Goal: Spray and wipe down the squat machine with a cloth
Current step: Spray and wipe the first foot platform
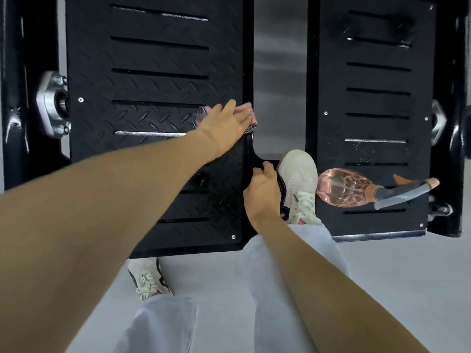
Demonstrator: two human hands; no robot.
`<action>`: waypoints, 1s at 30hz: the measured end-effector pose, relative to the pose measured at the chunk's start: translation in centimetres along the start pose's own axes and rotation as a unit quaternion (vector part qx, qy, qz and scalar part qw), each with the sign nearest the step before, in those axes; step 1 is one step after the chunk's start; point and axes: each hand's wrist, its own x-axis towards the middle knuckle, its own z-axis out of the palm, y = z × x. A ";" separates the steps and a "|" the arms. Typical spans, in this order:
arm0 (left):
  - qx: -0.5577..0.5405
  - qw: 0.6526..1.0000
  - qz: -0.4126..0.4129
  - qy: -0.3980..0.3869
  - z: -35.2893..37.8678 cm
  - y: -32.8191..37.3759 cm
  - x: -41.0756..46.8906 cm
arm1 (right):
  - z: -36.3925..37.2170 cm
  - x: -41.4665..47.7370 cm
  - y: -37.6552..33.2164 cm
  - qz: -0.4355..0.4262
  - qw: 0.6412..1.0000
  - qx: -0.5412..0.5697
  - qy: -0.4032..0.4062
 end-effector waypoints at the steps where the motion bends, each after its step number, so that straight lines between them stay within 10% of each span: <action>1: -0.022 1.000 -0.021 -0.003 0.3 0.8 -0.2 | 0.0 0.1 0.1 0.004 1.000 0.013 0.005; 12: -0.001 0.963 0.268 -0.024 3.6 7.3 -11.1 | -0.1 -0.3 0.7 0.001 0.996 0.079 0.032; 21: -0.069 0.997 -0.046 0.001 5.4 2.9 -13.6 | 1.2 -2.4 -1.3 -0.047 0.998 -0.016 -0.034; 26: -0.014 0.975 0.220 -0.031 5.4 5.0 -15.5 | 2.4 -3.8 -2.3 -0.058 0.997 0.022 -0.041; 30: -0.035 0.992 0.117 -0.041 6.2 2.4 -15.5 | 2.3 -3.9 -2.6 -0.046 0.998 0.037 -0.037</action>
